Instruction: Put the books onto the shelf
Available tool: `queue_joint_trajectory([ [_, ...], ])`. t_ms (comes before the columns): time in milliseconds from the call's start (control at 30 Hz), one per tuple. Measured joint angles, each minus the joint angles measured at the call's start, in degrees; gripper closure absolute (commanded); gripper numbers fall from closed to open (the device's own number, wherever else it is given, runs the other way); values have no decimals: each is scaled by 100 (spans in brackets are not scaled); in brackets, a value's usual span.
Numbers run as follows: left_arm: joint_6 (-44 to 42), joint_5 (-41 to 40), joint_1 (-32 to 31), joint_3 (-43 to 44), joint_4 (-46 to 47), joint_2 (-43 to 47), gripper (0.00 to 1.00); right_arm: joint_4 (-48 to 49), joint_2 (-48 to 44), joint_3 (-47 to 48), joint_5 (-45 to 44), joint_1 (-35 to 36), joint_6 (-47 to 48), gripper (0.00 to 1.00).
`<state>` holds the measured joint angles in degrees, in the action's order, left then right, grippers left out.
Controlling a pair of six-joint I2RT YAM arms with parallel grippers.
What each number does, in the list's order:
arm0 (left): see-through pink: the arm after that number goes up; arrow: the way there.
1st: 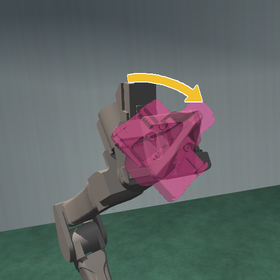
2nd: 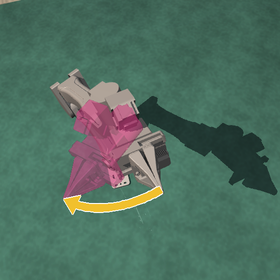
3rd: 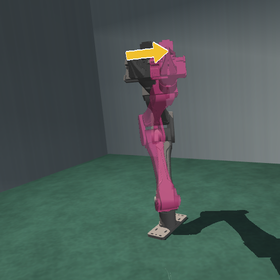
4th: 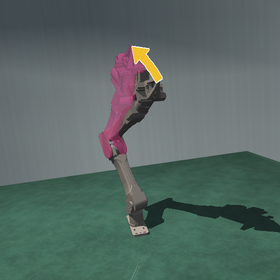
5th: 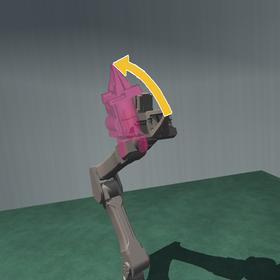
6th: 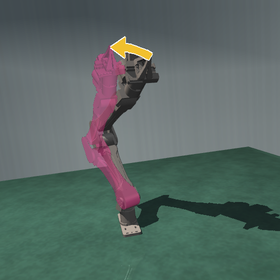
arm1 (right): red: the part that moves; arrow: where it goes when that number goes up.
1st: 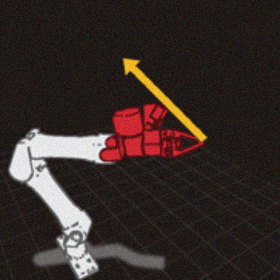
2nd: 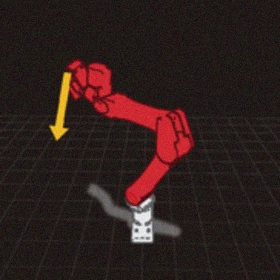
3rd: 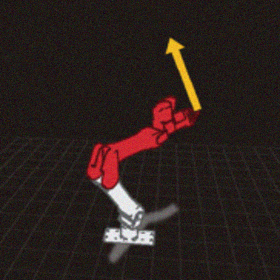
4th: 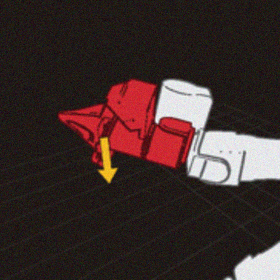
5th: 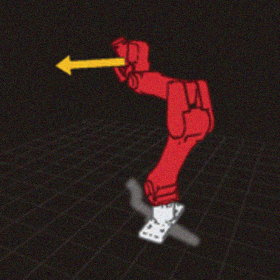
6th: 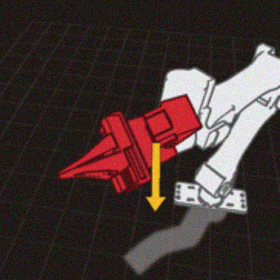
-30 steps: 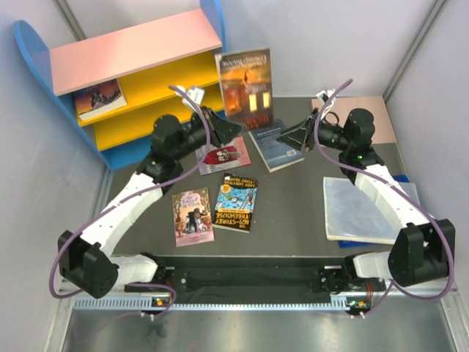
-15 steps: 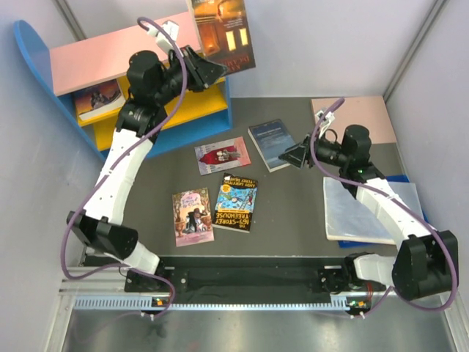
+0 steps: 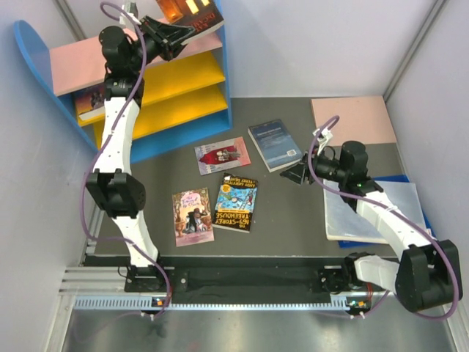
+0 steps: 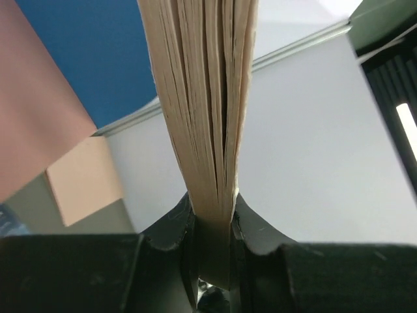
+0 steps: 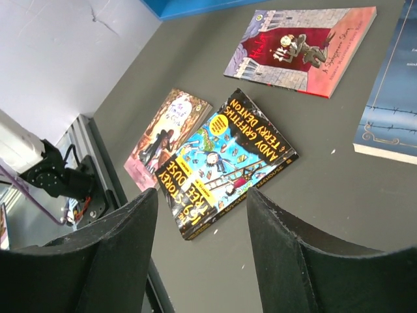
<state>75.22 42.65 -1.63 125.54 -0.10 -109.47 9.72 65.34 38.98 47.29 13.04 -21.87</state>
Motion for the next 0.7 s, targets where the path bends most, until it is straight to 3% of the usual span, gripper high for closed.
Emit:
queue_joint_trajectory([
  [167,1172,175,177,498,348,-673,100,-35,-87,-90,-42,13,31,43],
  [467,1650,140,308,697,-85,-857,99,-66,-326,-291,-120,70,33,43],
  [533,1661,140,317,743,-122,-857,87,-83,-380,-302,-131,74,33,43],
  [600,1665,144,326,756,-131,-857,82,-83,-417,-304,-140,74,33,43],
  [633,1670,144,326,761,-140,-859,70,-83,-437,-306,-142,74,33,43],
  [700,1694,146,326,772,-144,-872,60,-74,-468,-332,-153,74,33,43],
])
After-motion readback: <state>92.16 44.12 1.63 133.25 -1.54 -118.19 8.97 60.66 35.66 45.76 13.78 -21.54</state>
